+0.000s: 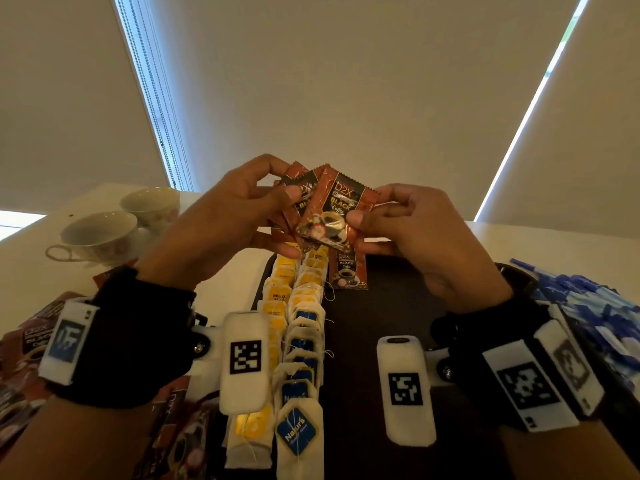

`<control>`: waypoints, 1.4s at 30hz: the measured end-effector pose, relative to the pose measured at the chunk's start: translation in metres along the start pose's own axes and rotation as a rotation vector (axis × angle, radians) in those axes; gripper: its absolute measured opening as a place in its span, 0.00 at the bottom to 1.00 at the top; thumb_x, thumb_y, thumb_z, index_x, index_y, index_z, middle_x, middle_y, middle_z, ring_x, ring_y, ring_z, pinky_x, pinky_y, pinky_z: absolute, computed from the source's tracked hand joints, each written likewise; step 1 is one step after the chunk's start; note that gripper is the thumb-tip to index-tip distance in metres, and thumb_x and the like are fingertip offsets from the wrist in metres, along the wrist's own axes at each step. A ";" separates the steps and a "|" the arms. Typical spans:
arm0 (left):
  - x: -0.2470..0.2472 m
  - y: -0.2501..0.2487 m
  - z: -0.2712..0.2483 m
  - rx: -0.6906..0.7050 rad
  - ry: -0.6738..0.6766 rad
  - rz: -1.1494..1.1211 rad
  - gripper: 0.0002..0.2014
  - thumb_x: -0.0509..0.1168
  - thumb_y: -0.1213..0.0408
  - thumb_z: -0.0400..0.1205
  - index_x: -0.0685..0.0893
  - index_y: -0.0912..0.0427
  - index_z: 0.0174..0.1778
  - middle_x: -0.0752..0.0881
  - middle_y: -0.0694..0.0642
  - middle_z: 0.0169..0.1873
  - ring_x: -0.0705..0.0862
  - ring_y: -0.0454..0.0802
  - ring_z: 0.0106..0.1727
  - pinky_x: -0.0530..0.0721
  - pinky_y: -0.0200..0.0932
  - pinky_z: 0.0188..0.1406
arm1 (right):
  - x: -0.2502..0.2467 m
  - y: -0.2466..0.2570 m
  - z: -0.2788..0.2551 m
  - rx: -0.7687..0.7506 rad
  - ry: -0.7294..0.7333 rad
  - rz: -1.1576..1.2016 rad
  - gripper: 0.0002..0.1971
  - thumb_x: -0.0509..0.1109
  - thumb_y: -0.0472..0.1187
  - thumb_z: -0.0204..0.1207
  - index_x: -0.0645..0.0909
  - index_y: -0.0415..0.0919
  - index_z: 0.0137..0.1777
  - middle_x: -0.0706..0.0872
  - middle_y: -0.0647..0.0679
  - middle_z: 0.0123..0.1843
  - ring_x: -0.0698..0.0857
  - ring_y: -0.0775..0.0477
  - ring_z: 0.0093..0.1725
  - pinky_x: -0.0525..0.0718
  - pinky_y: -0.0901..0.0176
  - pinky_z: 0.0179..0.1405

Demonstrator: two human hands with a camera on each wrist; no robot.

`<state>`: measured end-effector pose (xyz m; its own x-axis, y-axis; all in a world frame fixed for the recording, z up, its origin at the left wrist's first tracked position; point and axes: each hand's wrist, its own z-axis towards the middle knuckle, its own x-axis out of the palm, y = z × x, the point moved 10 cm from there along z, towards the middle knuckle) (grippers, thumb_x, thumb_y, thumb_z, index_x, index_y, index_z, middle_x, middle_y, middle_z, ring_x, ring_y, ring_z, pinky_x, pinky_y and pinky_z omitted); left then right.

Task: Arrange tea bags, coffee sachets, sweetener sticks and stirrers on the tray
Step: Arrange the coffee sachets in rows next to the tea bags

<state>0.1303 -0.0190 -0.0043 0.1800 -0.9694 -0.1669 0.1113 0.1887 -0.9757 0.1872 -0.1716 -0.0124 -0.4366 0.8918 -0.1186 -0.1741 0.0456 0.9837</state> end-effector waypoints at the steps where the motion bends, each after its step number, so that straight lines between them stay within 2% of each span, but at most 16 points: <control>1: -0.001 -0.002 0.000 0.017 -0.020 0.016 0.07 0.61 0.63 0.82 0.77 0.56 0.55 0.90 0.54 0.33 0.90 0.53 0.36 0.87 0.43 0.28 | -0.003 -0.001 0.001 0.009 -0.005 -0.002 0.09 0.72 0.33 0.73 0.81 0.36 0.53 0.90 0.40 0.47 0.91 0.49 0.42 0.90 0.60 0.37; 6: -0.008 -0.004 0.001 0.043 -0.104 0.083 0.08 0.61 0.63 0.83 0.77 0.56 0.57 0.89 0.54 0.34 0.90 0.51 0.35 0.87 0.43 0.27 | -0.032 0.000 0.005 0.025 -0.078 -0.045 0.03 0.69 0.33 0.76 0.80 0.41 0.47 0.87 0.46 0.44 0.89 0.55 0.36 0.87 0.68 0.32; 10: -0.014 -0.002 0.001 0.028 -0.129 0.114 0.09 0.61 0.63 0.83 0.77 0.57 0.58 0.90 0.53 0.32 0.90 0.51 0.35 0.88 0.43 0.28 | -0.054 -0.002 0.006 0.069 -0.099 -0.108 0.06 0.73 0.37 0.73 0.81 0.43 0.49 0.89 0.50 0.39 0.90 0.57 0.36 0.88 0.66 0.32; 14: -0.026 0.000 0.001 -0.002 -0.164 0.080 0.09 0.62 0.63 0.83 0.78 0.57 0.58 0.90 0.60 0.37 0.90 0.54 0.37 0.88 0.43 0.28 | -0.069 -0.011 0.005 0.108 -0.152 -0.106 0.09 0.76 0.36 0.69 0.82 0.40 0.48 0.89 0.48 0.39 0.88 0.57 0.34 0.87 0.68 0.31; 17: -0.031 0.002 0.000 -0.014 -0.184 0.065 0.11 0.62 0.64 0.83 0.78 0.58 0.60 0.88 0.62 0.40 0.90 0.52 0.37 0.87 0.41 0.27 | -0.067 -0.023 0.005 0.164 -0.137 -0.121 0.12 0.77 0.35 0.67 0.82 0.36 0.49 0.89 0.46 0.40 0.88 0.57 0.32 0.87 0.68 0.31; 22: -0.016 0.005 0.001 -0.023 -0.172 0.126 0.11 0.62 0.64 0.84 0.77 0.60 0.61 0.87 0.59 0.38 0.89 0.47 0.32 0.86 0.40 0.25 | -0.054 -0.030 0.009 0.167 -0.104 -0.181 0.08 0.77 0.34 0.69 0.81 0.36 0.44 0.88 0.47 0.41 0.88 0.57 0.34 0.86 0.69 0.30; 25: -0.007 0.005 0.003 -0.016 -0.165 0.172 0.12 0.62 0.65 0.84 0.76 0.62 0.63 0.87 0.57 0.36 0.89 0.46 0.30 0.87 0.42 0.25 | -0.043 -0.035 0.013 0.191 -0.050 -0.238 0.07 0.75 0.34 0.70 0.82 0.35 0.47 0.89 0.47 0.42 0.89 0.56 0.37 0.86 0.66 0.33; 28: 0.001 0.004 0.004 0.007 -0.144 0.189 0.13 0.62 0.65 0.84 0.75 0.63 0.64 0.87 0.58 0.37 0.89 0.46 0.30 0.88 0.44 0.26 | -0.043 -0.045 0.013 0.257 -0.026 -0.357 0.03 0.73 0.34 0.73 0.82 0.40 0.43 0.87 0.47 0.43 0.87 0.54 0.41 0.86 0.61 0.40; 32: 0.000 0.000 0.001 0.019 -0.137 0.179 0.12 0.62 0.66 0.85 0.75 0.63 0.64 0.87 0.59 0.41 0.90 0.47 0.32 0.88 0.44 0.26 | -0.043 -0.068 0.016 0.388 0.038 -0.572 0.03 0.74 0.33 0.72 0.82 0.38 0.40 0.87 0.46 0.38 0.85 0.53 0.37 0.82 0.60 0.37; 36: 0.005 -0.002 -0.001 0.033 -0.124 0.183 0.11 0.61 0.66 0.85 0.75 0.63 0.62 0.87 0.59 0.42 0.90 0.47 0.32 0.89 0.45 0.27 | -0.039 -0.096 0.025 0.580 0.127 -0.663 0.04 0.75 0.33 0.71 0.84 0.35 0.45 0.88 0.44 0.37 0.85 0.51 0.36 0.82 0.60 0.37; 38: 0.006 -0.004 -0.001 0.047 -0.114 0.167 0.10 0.61 0.66 0.85 0.75 0.62 0.61 0.87 0.59 0.43 0.90 0.48 0.33 0.89 0.46 0.27 | -0.037 -0.110 0.027 0.658 0.138 -0.620 0.03 0.75 0.32 0.71 0.84 0.36 0.42 0.88 0.45 0.32 0.87 0.52 0.31 0.85 0.60 0.29; 40: 0.001 -0.007 -0.001 0.058 -0.117 0.141 0.10 0.62 0.65 0.85 0.75 0.61 0.61 0.87 0.60 0.43 0.90 0.50 0.34 0.89 0.45 0.27 | -0.036 -0.121 0.026 0.724 0.144 -0.559 0.03 0.75 0.30 0.70 0.83 0.34 0.42 0.88 0.45 0.27 0.87 0.53 0.25 0.83 0.63 0.21; 42: -0.004 -0.009 -0.002 0.069 -0.126 0.110 0.11 0.62 0.65 0.85 0.76 0.60 0.62 0.88 0.59 0.43 0.90 0.50 0.34 0.88 0.44 0.26 | -0.035 -0.125 0.031 0.739 0.121 -0.547 0.03 0.74 0.28 0.70 0.83 0.32 0.42 0.89 0.43 0.28 0.88 0.53 0.24 0.82 0.65 0.19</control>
<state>0.1268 -0.0168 0.0054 0.3153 -0.9159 -0.2484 0.1501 0.3066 -0.9399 0.2513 -0.1946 -0.1273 -0.5559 0.6103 -0.5644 0.2057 0.7589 0.6179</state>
